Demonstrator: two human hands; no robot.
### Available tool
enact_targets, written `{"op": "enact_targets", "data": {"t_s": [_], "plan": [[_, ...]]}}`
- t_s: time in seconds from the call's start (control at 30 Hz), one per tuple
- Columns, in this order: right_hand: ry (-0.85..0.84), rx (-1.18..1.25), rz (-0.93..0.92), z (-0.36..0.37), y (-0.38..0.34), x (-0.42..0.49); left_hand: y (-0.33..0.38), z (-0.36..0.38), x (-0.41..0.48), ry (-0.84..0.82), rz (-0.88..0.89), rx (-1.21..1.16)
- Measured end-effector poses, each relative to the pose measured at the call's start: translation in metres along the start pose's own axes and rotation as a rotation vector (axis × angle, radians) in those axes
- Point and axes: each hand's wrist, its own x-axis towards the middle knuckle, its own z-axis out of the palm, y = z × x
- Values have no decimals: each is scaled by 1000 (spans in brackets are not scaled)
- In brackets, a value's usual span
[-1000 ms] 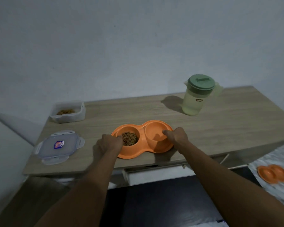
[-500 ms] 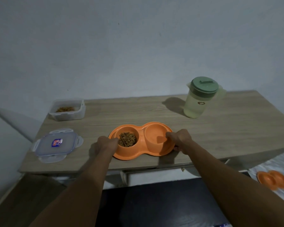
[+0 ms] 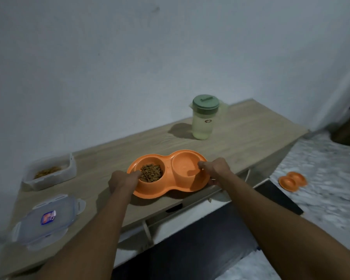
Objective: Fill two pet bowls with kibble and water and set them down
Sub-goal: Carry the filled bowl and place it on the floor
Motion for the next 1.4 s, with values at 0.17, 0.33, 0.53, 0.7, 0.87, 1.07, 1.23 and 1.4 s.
{"op": "enact_targets", "data": {"t_s": [0.17,0.33,0.53,0.7,0.87,1.07,1.23,1.4], "plan": [[140,144,68,-35,26,-41,18,5,-15,-123,155,78],[304,226,90,-78,64,-82,29,30,-49,-257,267,117],[514,318,167,-151,120,-123,43,83,-113,-422,401,187],[607,440,243,-218,169,-147,54,133,-180,-540,485,216],[691,499,302,-288,219,-162,67,196,-251,-638,573,264],[760,524,326,-387,271,-165,86,280,-343,-728,608,223],[853,522,335,-467,305,-162,104,361,-410,-800,618,205],[878,536,374,-531,333,-148,125,404,-468,-828,643,227]]}}
